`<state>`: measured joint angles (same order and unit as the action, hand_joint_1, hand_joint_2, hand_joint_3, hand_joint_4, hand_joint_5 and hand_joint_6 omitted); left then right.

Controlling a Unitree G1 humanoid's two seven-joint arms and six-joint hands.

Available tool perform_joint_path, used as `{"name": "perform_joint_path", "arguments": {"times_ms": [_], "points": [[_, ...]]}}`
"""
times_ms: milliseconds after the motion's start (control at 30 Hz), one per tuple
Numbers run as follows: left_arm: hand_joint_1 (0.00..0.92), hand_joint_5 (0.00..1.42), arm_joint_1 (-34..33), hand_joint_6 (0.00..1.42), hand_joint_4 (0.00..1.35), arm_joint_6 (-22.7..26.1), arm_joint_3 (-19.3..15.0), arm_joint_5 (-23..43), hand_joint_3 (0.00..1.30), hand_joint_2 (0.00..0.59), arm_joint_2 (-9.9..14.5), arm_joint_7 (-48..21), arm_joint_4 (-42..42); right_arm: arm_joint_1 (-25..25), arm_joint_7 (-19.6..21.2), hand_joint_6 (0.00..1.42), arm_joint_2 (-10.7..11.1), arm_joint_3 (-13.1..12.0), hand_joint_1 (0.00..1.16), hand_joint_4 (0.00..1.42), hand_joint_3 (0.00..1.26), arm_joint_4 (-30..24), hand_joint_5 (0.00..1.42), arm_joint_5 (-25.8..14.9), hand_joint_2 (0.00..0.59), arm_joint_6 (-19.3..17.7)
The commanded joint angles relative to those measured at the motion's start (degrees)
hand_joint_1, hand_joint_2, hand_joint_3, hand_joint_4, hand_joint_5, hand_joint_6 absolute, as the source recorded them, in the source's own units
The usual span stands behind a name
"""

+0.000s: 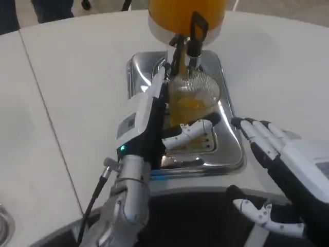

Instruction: Grasp the cup under the faucet to collect the drink, then remove the cup.

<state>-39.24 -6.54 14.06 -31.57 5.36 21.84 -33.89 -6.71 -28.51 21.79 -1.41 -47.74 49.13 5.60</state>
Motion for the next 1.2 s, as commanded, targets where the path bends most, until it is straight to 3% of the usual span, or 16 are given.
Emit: {"name": "perform_joint_path", "arguments": {"times_ms": [33, 333, 500, 667, 833, 900, 967, 1200], "points": [[0.355, 0.15, -0.38, 0.19, 0.0, -0.13, 0.47, 1.11, 0.0, 0.041, -1.26, -0.32, -1.9, 1.09, -1.53, 0.05, -0.07, 0.66, 0.41, 0.0, 0.0, -0.05, 0.0, -0.19, 0.443, 1.42], [0.399, 0.27, -1.12, 0.34, 0.0, 0.11, 1.59, 1.05, 0.0, 0.046, -2.97, 1.57, -4.29, 1.43, -3.05, 0.05, -0.01, 0.38, 0.41, 0.0, 0.0, -0.58, 0.0, -0.08, 0.449, 3.98], [0.46, 0.5, -1.21, 0.72, 0.12, -0.32, 3.07, -0.22, 0.06, 0.053, -4.75, 5.66, -4.99, 1.09, -3.35, 0.05, 0.05, -0.01, 0.41, 0.0, 0.0, -0.96, 0.0, 0.12, 0.448, 5.16], [0.525, 0.78, -1.46, 1.09, 0.37, -0.39, 3.95, -1.26, 0.24, 0.063, -6.62, 10.42, -6.68, 1.12, -3.87, 0.05, 0.2, -0.32, 0.4, 0.0, 0.0, -0.42, 0.0, -0.09, 0.451, 6.19], [0.57, 1.11, -0.4, 1.42, 0.75, -1.57, 4.0, -1.67, 0.54, 0.061, -8.24, 17.35, -7.09, 2.26, -4.69, 0.05, 0.45, -0.18, 0.37, 0.0, 0.0, 0.36, 0.0, -0.18, 0.463, 7.33], [0.576, 1.27, -0.34, 1.42, 0.99, -1.76, 3.73, -1.57, 0.7, 0.058, -9.04, 20.12, -7.67, 2.57, -4.93, 0.05, 0.6, -0.12, 0.37, 0.0, 0.0, 0.47, 0.0, 0.07, 0.462, 7.62], [0.566, 1.37, -0.44, 1.42, 1.11, -2.21, 3.05, -0.96, 0.86, 0.047, -10.0, 22.85, -8.45, 2.52, -5.41, 0.05, 0.42, 0.02, 0.36, 0.0, 0.0, 0.45, 0.0, 0.55, 0.462, 8.56], [0.572, 1.41, -1.1, 1.42, 1.11, -4.15, 1.43, 1.41, 1.03, 0.032, -11.18, 25.14, -9.96, 2.76, -5.71, 0.05, -0.06, 1.44, 0.36, 0.0, 0.0, 0.46, 0.0, 1.05, 0.467, 9.44]]}}
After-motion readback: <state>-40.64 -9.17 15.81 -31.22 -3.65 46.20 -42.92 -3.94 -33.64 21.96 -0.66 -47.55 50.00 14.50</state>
